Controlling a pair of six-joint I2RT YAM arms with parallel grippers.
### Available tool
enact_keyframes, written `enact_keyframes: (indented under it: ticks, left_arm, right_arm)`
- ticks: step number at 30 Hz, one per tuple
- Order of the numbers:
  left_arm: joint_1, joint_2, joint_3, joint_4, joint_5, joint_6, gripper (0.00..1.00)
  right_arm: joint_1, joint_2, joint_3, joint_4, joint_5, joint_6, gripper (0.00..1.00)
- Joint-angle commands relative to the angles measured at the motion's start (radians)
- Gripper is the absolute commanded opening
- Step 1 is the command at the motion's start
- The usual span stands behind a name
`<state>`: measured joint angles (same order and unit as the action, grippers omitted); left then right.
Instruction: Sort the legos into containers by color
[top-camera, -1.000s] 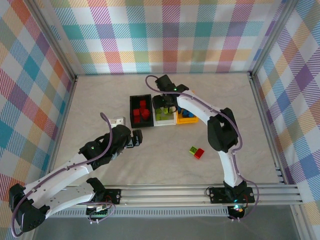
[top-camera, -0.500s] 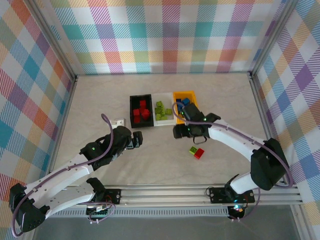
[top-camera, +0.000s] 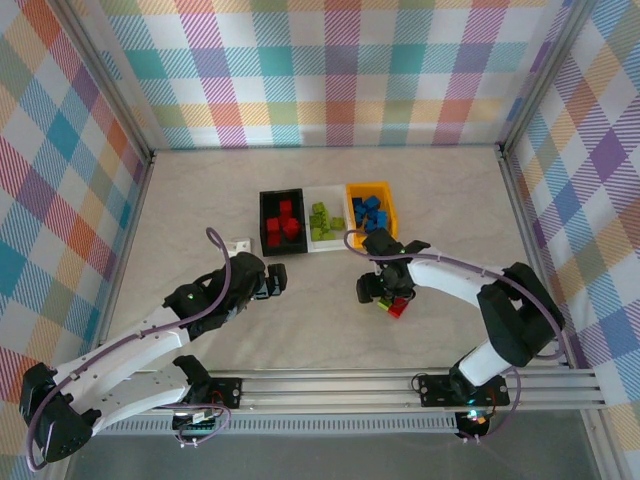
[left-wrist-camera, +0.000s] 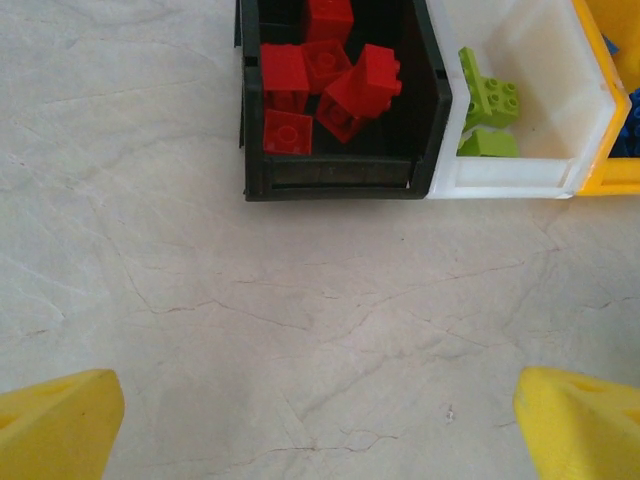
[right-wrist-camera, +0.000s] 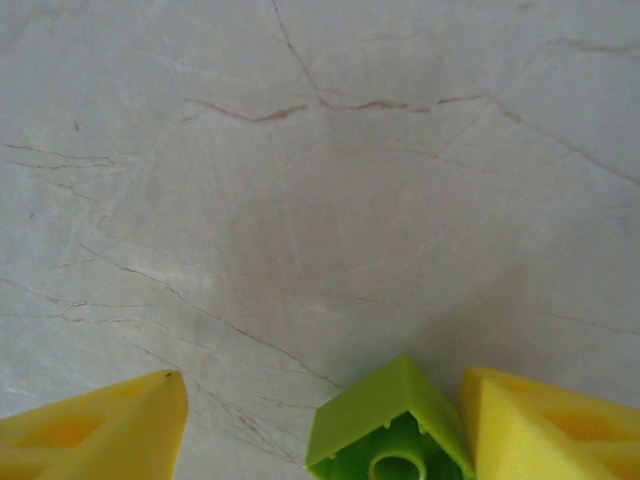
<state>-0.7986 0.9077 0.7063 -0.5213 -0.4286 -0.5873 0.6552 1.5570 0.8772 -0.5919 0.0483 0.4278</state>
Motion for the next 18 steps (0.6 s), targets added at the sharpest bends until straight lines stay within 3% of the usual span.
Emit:
enact_keyframes:
  ticks: [1, 11, 18]
  left_arm:
    - [-0.003, 0.0, -0.016, 0.012, -0.01, -0.003, 1.0]
    - [-0.002, 0.007, -0.021, 0.027, -0.006, -0.008, 1.0]
    - [-0.002, 0.006, -0.004, 0.005, -0.006, -0.004, 1.0]
  right_arm:
    - [0.014, 0.014, 0.006, -0.031, -0.039, -0.014, 0.67]
    - [0.077, -0.003, -0.027, -0.08, 0.009, 0.041, 0.62]
    - [0.076, 0.007, -0.015, -0.06, 0.027, 0.044, 0.43]
